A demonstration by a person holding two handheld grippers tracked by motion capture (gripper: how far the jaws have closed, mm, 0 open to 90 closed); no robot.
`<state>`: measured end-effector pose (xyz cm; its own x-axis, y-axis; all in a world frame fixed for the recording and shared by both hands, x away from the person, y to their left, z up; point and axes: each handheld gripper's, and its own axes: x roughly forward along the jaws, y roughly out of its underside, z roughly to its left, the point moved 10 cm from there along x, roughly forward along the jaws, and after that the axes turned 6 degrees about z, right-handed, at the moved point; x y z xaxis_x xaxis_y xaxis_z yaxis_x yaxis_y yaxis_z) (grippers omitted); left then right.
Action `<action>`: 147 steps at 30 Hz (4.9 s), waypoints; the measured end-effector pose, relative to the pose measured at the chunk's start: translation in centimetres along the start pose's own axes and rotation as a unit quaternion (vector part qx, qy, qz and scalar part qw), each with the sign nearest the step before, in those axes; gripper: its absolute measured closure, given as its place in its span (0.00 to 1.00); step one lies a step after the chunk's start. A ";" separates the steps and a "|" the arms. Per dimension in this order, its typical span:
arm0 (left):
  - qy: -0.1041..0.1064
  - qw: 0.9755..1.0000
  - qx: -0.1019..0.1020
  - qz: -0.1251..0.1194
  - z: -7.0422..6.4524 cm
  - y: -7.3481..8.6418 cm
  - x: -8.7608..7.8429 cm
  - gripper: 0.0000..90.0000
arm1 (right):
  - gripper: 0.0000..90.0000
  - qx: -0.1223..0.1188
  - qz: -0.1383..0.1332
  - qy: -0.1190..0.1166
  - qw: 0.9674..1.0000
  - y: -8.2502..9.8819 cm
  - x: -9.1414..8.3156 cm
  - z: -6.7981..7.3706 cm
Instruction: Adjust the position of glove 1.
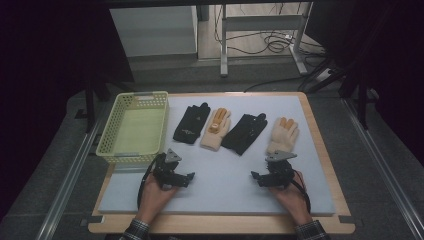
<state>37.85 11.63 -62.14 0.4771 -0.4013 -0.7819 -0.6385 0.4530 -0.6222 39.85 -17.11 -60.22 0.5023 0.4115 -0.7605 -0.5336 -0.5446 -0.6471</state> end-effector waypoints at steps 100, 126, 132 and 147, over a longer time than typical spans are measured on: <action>0.000 1.000 0.000 -0.001 0.0 0.0 0.0 0.06 | 0.80 0.097 0.020 0.020 0.995 -10.6 8.3 -6.2; 0.000 1.000 0.001 0.001 0.0 0.0 0.0 0.06 | 0.92 0.028 -0.027 -0.042 0.998 -11.5 2.6 -2.9; 0.000 1.000 0.002 0.000 0.0 0.0 0.0 0.06 | 0.92 -0.001 -0.039 -0.068 0.997 -11.8 -0.1 -0.4; 0.000 1.000 -0.001 0.000 0.0 0.0 0.0 0.06 | 0.91 -0.084 -0.003 -0.147 0.986 -8.0 -1.4 9.2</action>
<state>37.84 11.63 -62.14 0.4772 -0.4021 -0.7814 -0.6391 0.4516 -0.6226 37.18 -6.59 -54.48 0.2737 0.5956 -0.7552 -0.3981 -0.6446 -0.6527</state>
